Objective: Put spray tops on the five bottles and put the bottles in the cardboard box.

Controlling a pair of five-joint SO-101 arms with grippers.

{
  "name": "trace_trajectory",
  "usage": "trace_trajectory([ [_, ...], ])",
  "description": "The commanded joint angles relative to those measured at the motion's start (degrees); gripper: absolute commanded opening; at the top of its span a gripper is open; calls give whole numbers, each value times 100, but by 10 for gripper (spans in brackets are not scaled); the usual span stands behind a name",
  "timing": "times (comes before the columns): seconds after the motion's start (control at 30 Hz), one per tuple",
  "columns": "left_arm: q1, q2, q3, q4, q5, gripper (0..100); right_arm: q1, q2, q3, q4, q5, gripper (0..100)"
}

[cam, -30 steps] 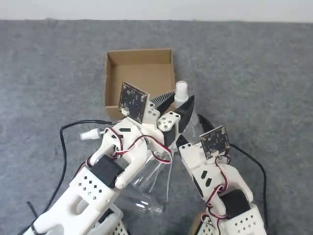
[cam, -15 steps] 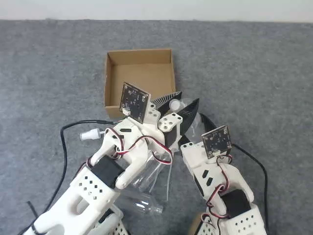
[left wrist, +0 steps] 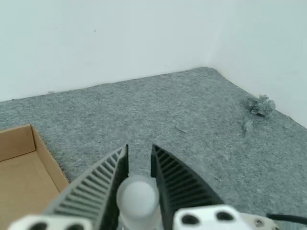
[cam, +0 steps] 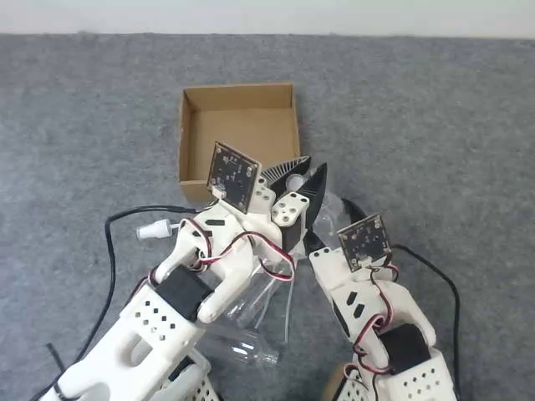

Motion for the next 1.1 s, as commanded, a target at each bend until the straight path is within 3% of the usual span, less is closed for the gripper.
trace_trajectory([
  [0.0,9,-141,-84,-79,-44,58,48,-101,-492,31,123,133],
  [0.67,-9,-141,-84,-97,-44,62,-242,-101,-809,242,334,133],
  [0.77,-44,-141,-75,-97,-44,66,-259,-101,-818,233,695,133],
  [0.93,-141,-132,-40,-70,-9,141,-268,-101,-888,277,870,133],
  [1.07,-149,-132,-40,-53,-9,146,-268,-101,-888,277,862,133],
])
